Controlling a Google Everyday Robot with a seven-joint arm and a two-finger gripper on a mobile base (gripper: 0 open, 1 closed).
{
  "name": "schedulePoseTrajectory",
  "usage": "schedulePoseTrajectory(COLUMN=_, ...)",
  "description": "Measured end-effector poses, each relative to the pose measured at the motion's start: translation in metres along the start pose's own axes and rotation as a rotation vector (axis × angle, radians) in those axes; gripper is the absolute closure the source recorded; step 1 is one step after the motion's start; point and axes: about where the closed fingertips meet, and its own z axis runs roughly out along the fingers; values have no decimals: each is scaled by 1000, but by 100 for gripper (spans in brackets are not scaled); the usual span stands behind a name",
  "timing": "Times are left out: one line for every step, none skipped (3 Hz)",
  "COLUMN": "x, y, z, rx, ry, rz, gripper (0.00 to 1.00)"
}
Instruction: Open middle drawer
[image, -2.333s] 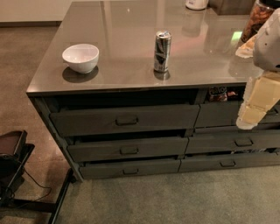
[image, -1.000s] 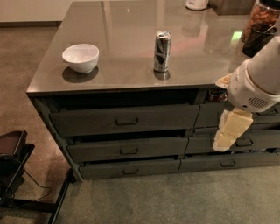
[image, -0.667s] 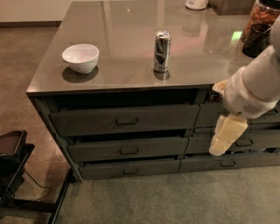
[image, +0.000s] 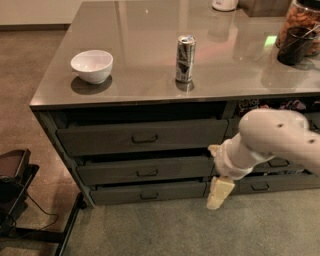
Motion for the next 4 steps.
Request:
schedulePoseTrajectory(x=10, y=-21, z=105, rx=2, ry=-100, rz=33, gripper=0)
schedulePoseTrajectory(x=10, y=-21, z=105, rx=2, ry=-100, rz=33, gripper=0)
schedulePoseTrajectory(x=16, y=-21, z=116, rx=53, ry=-103, rz=20, gripper=0)
schedulePoseTrajectory(x=25, y=-21, z=135, rx=150, ry=-124, rz=-22, gripper=0)
